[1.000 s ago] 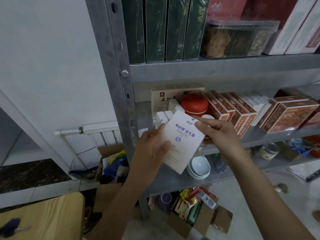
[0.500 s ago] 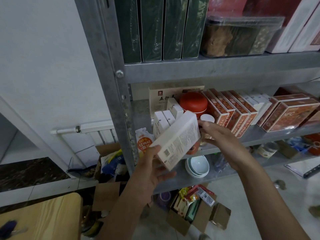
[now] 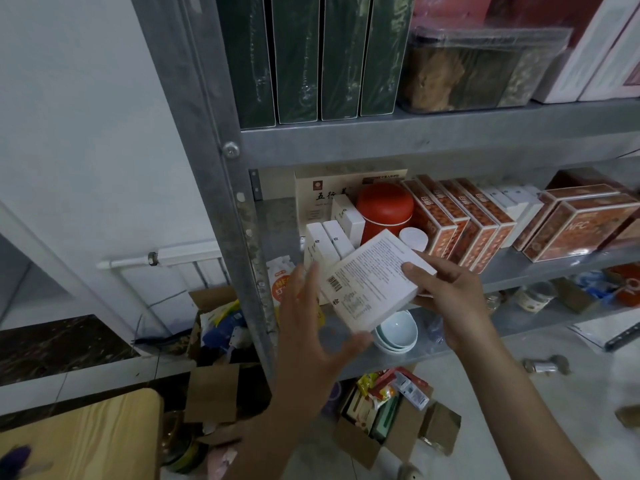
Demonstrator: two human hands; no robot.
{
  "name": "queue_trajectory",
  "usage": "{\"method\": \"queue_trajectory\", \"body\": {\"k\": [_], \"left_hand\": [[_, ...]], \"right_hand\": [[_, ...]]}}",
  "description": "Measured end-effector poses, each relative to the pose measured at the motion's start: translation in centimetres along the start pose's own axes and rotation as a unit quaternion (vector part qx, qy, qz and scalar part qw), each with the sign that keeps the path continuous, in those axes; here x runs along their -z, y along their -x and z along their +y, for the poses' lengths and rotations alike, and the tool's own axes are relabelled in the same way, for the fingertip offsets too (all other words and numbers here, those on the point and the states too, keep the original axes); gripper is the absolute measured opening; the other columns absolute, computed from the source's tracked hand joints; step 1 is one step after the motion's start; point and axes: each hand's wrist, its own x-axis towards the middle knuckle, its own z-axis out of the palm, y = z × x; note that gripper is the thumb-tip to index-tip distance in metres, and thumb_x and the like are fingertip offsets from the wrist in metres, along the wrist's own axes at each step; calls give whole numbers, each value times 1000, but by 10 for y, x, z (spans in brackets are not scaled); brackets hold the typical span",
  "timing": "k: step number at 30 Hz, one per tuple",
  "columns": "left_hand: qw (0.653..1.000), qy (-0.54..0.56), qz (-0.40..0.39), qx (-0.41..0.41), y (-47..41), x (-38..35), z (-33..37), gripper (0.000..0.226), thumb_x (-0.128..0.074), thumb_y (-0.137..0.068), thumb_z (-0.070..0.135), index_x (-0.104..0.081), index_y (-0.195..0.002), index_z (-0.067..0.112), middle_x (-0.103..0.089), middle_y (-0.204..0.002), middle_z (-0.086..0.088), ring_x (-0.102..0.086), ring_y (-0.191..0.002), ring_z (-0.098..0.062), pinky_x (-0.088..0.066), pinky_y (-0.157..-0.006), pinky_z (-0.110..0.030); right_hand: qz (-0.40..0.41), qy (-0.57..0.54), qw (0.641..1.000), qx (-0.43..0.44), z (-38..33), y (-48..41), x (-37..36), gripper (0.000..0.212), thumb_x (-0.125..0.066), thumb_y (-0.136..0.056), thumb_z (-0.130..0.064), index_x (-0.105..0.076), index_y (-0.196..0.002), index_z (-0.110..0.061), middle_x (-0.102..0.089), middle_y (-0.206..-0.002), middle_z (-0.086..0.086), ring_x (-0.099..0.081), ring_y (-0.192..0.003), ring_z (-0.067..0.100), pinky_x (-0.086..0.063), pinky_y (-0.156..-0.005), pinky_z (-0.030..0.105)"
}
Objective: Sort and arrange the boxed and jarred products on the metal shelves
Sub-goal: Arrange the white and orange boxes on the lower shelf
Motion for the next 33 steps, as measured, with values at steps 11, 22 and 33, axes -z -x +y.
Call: {"method": "queue_trajectory", "body": {"k": [11, 22, 33], "left_hand": [[966, 241, -1, 88, -9, 13, -20, 45, -68, -72, 49, -52, -112, 33, -65, -108, 28, -61, -109, 2, -53, -79, -16], [998, -53, 21, 21, -36, 2, -22, 15, -45, -100, 34, -60, -99, 32, -61, -93, 26, -60, -93, 0, -46, -78, -22], [902, -407, -103, -101, -78, -31, -41, 65, -57, -96, 16, -27, -153, 15, -21, -161, -7, -14, -149, -30, -3, -117, -41]], "right_hand": [[-219, 149, 964, 29, -7, 8, 24, 28, -58, -81, -48, -61, -108, -41, -66, -114, -20, -59, -110, -5, -48, -91, 24], [63, 1, 993, 103, 8, -14, 24, 15, -63, -91, -25, -66, -105, -23, -74, -88, -11, -71, -83, 5, -56, -65, 16], [190, 140, 943, 236, 0, -43, -18, 30, -70, -88, -21, -62, -115, -12, -60, -100, -18, -58, -90, -10, -47, -67, 4]]}}
